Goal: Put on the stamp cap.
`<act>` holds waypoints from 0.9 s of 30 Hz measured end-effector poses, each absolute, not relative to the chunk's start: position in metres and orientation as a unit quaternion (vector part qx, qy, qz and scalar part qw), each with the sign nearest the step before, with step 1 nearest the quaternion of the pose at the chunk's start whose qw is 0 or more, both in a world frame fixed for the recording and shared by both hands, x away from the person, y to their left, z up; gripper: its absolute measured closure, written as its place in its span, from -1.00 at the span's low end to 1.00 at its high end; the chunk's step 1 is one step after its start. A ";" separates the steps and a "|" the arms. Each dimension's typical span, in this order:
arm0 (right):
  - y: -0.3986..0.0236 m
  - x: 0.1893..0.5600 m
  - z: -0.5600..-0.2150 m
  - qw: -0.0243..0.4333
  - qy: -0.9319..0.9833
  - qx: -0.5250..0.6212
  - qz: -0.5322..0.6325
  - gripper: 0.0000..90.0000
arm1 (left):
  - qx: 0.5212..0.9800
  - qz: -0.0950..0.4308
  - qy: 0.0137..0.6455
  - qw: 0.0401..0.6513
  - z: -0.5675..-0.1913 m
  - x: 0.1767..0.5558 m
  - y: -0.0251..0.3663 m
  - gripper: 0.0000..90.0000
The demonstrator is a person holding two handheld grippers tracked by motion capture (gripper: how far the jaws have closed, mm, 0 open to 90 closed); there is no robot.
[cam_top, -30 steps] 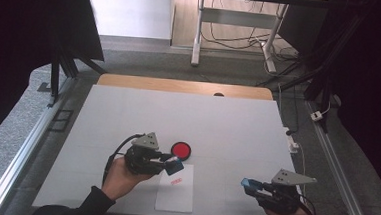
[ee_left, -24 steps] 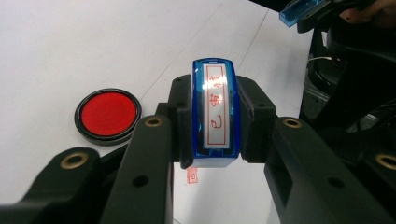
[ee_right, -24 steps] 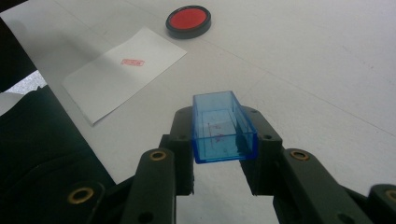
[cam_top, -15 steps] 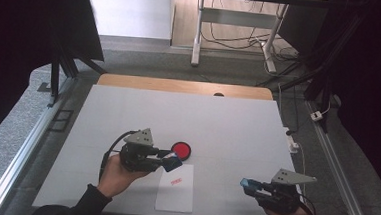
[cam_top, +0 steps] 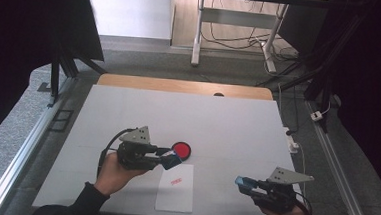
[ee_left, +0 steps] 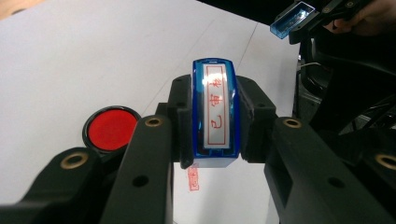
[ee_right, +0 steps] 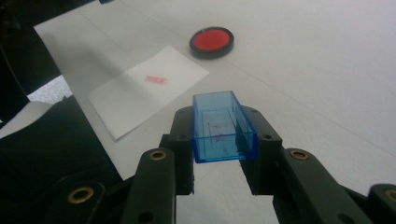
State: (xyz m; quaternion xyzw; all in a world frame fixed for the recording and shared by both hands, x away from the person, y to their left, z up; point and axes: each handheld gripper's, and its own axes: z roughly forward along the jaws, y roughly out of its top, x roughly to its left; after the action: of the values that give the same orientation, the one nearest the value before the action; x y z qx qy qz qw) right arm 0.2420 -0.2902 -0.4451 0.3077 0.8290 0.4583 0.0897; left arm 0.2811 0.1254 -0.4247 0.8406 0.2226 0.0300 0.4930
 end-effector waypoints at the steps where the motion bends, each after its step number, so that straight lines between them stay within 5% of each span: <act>1: -0.289 0.242 -0.444 0.089 0.828 0.306 0.461 0.51 | 0.840 0.029 0.221 0.494 -0.424 0.281 0.126 0.55; 27: -0.236 0.254 -0.433 0.053 0.852 0.213 0.476 0.51 | 0.839 0.025 0.184 0.511 -0.414 0.281 0.131 0.55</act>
State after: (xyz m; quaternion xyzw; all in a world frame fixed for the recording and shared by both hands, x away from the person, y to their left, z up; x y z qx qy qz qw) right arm 0.2539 -0.2358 -0.4328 0.2134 0.8518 0.4756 0.0526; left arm 0.2813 0.1311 -0.4140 0.8394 0.1837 0.0251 0.5109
